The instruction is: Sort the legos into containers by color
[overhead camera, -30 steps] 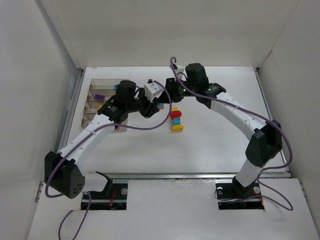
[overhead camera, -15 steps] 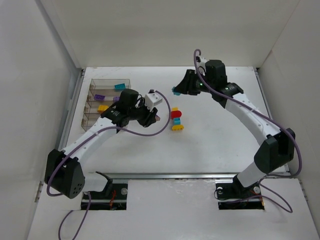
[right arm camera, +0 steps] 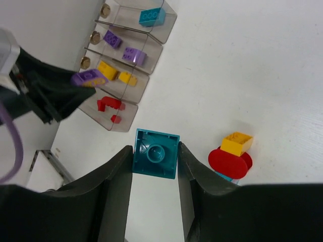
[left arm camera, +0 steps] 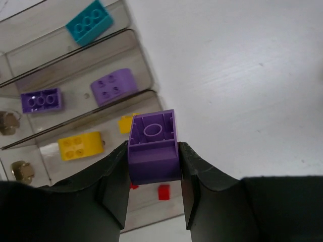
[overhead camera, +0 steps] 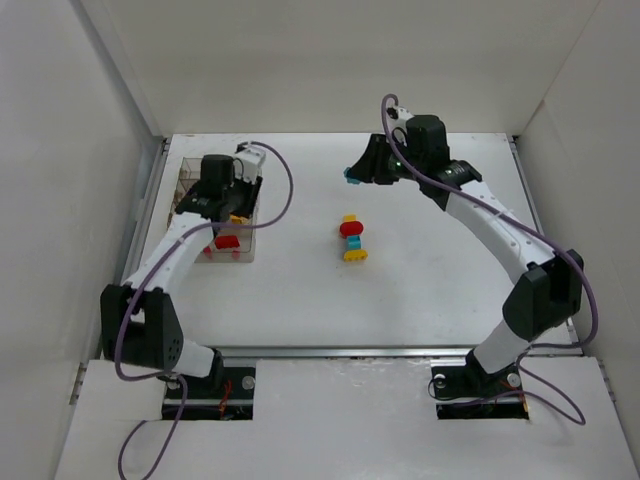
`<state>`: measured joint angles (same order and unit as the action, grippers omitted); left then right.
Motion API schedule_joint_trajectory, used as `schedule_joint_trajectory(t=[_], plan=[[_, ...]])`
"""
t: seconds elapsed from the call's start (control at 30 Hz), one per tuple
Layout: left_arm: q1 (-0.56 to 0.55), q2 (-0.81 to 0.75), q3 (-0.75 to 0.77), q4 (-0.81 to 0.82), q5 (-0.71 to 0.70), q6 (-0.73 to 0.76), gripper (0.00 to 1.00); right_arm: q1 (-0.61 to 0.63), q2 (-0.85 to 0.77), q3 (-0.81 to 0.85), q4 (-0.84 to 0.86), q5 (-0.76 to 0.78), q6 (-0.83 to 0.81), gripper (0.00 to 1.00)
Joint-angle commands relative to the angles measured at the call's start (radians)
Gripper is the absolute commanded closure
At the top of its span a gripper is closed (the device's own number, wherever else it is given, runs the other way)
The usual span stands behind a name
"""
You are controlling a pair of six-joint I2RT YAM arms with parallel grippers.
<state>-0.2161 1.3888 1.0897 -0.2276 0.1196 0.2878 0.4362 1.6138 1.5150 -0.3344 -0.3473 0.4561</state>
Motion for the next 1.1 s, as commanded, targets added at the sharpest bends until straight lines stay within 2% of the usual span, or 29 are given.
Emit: schedule_joint_trajectory(t=[0.0, 0.13, 0.23, 0.4, 0.6, 0.77, 0.9, 0.93, 1.07], plan=[[0.096, 0.087, 0.113, -0.013, 0.013, -0.068, 1.0, -0.005, 0.041, 0.085, 0.009, -0.01, -0.04, 1.0], [0.213, 0.215, 0.185, -0.004, 0.138, -0.088, 1.0, -0.027, 0.086, 0.14, 0.009, -0.032, -0.05, 1.0], [0.248, 0.288, 0.252, -0.004, 0.149, -0.088, 1.0, -0.037, 0.116, 0.165, -0.001, -0.044, -0.059, 1.0], [0.34, 0.415, 0.351, 0.037, 0.244, -0.11, 1.0, -0.07, 0.158, 0.221, -0.011, -0.073, -0.068, 1.0], [0.368, 0.481, 0.392, 0.048, 0.34, -0.11, 1.0, -0.079, 0.205, 0.243, -0.011, -0.093, -0.068, 1.0], [0.377, 0.516, 0.401, 0.011, 0.388, -0.099, 0.92, -0.088, 0.242, 0.307, -0.043, -0.102, -0.068, 1.0], [0.388, 0.539, 0.412, 0.002, 0.41, -0.076, 0.82, -0.097, 0.277, 0.353, -0.052, -0.102, -0.068, 1.0], [0.388, 0.555, 0.43, 0.002, 0.397, -0.076, 0.73, -0.097, 0.29, 0.362, -0.052, -0.113, -0.068, 1.0], [0.397, 0.604, 0.51, -0.032, 0.35, -0.076, 0.52, -0.097, 0.299, 0.375, -0.052, -0.131, -0.059, 1.0]])
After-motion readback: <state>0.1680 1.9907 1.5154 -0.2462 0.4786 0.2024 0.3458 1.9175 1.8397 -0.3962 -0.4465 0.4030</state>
